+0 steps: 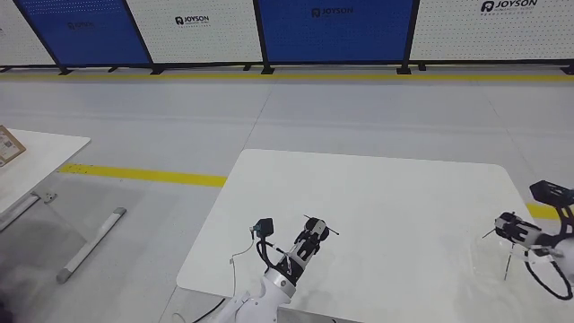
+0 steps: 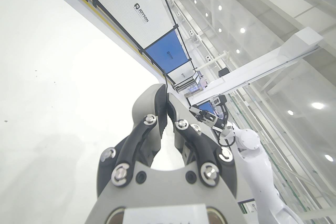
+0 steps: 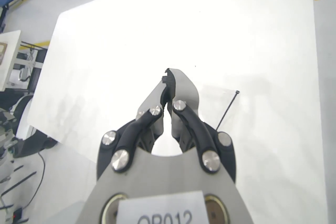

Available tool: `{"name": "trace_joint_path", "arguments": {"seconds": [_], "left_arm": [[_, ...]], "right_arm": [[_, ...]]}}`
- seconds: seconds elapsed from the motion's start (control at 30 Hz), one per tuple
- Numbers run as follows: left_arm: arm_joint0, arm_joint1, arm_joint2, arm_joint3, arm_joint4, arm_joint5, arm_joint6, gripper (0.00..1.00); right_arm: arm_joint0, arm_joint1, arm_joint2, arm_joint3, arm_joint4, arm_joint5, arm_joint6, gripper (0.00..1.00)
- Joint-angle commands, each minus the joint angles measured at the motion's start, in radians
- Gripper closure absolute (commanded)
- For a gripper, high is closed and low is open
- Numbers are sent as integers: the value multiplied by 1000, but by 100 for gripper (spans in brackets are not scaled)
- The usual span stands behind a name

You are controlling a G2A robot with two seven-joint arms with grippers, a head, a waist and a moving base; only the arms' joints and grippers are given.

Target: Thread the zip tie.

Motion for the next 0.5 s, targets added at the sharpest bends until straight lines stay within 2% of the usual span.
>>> {"name": "trace_joint_path", "arguments": {"seconds": [0.0,0.23,0.33,0.4,0.47], "left_arm": [[0,0,0,0,0,0,0,100],[0,0,0,0,0,0,0,100],[0,0,0,0,0,0,0,100],[0,0,0,0,0,0,0,100],[0,0,0,0,0,0,0,100]], "right_arm": [[2,0,0,6,-1,-5,1,100],[2,0,0,6,-1,-5,1,100],[-21,-7,-23,-5,-46,-17,-44,100],[-31,-14,-20,-12,-3,-56,-67,100],[-37,-19,-11,-16,73,-144,-60,100]]}}
